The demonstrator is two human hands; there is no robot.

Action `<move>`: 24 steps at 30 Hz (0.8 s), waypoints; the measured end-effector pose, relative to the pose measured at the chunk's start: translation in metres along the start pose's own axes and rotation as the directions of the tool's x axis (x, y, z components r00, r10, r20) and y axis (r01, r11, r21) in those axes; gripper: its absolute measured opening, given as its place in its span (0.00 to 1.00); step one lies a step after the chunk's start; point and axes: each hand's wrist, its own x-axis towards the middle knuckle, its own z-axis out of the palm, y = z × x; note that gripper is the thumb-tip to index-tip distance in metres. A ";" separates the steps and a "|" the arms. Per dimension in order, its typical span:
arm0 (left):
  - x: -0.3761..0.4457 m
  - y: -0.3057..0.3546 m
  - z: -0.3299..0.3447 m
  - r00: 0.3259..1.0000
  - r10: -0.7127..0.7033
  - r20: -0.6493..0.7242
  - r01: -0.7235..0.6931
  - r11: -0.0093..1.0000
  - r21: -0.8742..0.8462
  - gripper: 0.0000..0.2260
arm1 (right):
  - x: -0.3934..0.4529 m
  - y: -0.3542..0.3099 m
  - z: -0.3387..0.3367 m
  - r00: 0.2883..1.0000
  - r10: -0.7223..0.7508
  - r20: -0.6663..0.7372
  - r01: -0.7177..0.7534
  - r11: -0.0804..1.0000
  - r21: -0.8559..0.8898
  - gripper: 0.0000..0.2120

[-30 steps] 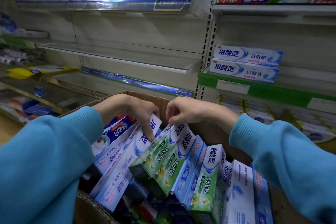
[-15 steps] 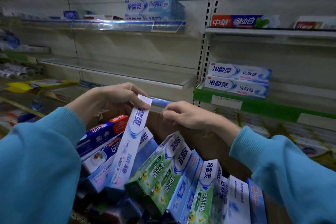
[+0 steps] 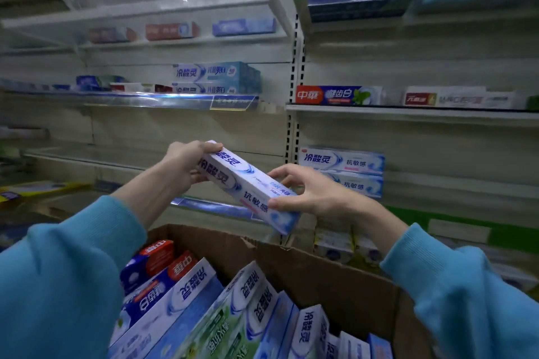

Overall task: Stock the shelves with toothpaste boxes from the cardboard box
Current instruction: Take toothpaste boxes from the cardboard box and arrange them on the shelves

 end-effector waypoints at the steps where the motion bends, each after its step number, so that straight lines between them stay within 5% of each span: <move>1: -0.001 -0.001 0.008 1.000 -0.024 0.014 0.024 0.999 -0.023 0.19 | -0.002 0.006 -0.007 0.999 -0.003 -0.039 0.002 1.000 -0.023 0.23; 9: -0.012 -0.014 0.062 0.947 0.076 0.311 -0.071 0.997 -0.027 0.18 | -0.035 0.055 -0.057 0.952 0.059 -0.301 -0.055 0.998 0.022 0.14; 12: -0.014 -0.021 0.079 0.907 0.140 0.397 -0.119 0.990 -0.077 0.17 | -0.043 0.075 -0.072 0.871 0.137 -0.471 -0.070 0.985 0.157 0.12; 16: -0.014 -0.026 0.105 0.910 0.157 0.385 -0.070 0.970 -0.231 0.17 | -0.050 0.096 -0.084 0.708 0.232 -0.667 -0.074 0.964 0.256 0.20; 21: -0.008 -0.032 0.129 0.934 0.126 0.335 -0.020 0.953 -0.301 0.18 | -0.057 0.109 -0.088 0.715 0.299 -0.632 -0.082 0.934 0.348 0.24; 24: -0.002 -0.035 0.141 0.940 0.136 0.313 -0.025 0.942 -0.335 0.18 | -0.058 0.112 -0.091 0.640 0.323 -0.697 -0.051 0.923 0.380 0.25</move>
